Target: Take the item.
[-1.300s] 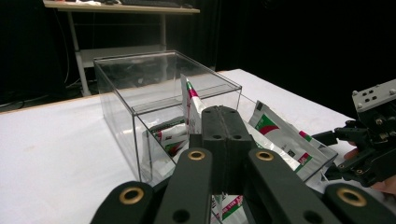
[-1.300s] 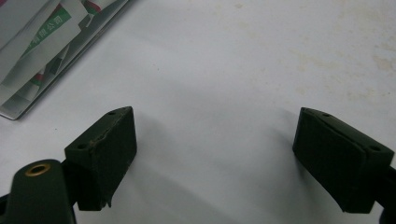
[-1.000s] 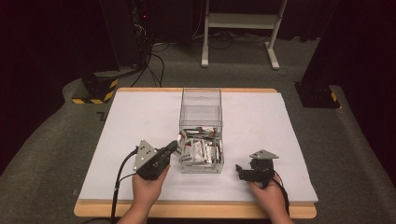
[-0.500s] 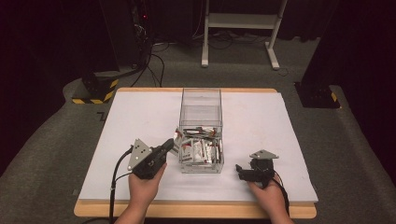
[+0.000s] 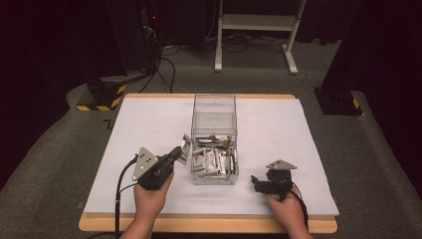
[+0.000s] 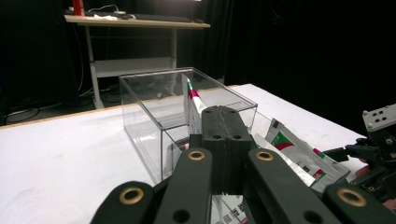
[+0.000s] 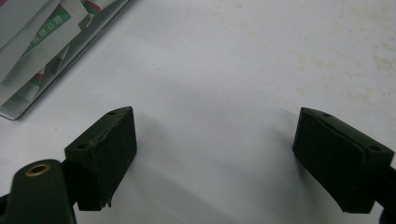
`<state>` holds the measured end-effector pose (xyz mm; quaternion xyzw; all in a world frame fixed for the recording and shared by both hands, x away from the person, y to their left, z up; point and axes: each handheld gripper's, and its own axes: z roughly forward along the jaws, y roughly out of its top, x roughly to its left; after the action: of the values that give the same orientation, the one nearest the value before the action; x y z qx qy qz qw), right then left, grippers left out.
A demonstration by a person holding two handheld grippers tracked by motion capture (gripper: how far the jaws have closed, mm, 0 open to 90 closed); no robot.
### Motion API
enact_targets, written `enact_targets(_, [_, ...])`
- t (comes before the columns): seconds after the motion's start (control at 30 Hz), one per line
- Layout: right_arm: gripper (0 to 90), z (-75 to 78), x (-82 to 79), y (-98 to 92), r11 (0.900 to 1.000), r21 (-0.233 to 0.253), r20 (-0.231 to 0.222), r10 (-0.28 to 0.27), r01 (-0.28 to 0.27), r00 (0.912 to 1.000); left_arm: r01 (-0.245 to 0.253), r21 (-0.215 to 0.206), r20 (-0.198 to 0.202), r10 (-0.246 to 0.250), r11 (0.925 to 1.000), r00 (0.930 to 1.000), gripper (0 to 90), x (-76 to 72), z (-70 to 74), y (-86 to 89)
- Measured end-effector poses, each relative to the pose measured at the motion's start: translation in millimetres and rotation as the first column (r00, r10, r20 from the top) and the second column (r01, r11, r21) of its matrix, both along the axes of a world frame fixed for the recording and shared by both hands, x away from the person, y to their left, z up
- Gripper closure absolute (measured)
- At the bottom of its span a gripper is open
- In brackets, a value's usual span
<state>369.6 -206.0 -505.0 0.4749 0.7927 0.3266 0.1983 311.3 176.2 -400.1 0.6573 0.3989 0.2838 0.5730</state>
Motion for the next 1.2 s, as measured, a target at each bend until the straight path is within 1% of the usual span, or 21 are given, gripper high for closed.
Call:
enact_targets(0.77, [13.3, 0.0, 0.0, -0.1, 1.0, 0.001, 0.0, 0.0, 0.0, 1.0, -0.062, 0.028, -0.018, 0.062, 0.9977, 0.9979, 90.0, 8.8, -10.1, 20.4])
enact_targets(0.93, [13.3, 0.0, 0.0, -0.2, 1.0, 0.001, 0.0, 0.0, 0.0, 1.0, -0.074, 0.021, -0.024, 0.075, 0.997, 0.9969, 90.0, 10.6, -11.4, 27.4])
enact_targets(1.13, [13.3, 0.0, 0.0, -0.1, 1.0, 0.001, 0.0, 0.0, 0.0, 1.0, -0.089, 0.022, -0.026, 0.09, 0.9958, 0.9957, 90.0, 13.4, -12.3, 35.4])
enact_targets(1.2, [13.3, 0.0, 0.0, -0.1, 1.0, 0.001, 0.0, 0.0, 0.0, 1.0, -0.094, 0.028, -0.029, 0.095, 0.9952, 0.9951, 90.0, 15.3, -13.3, 36.8])
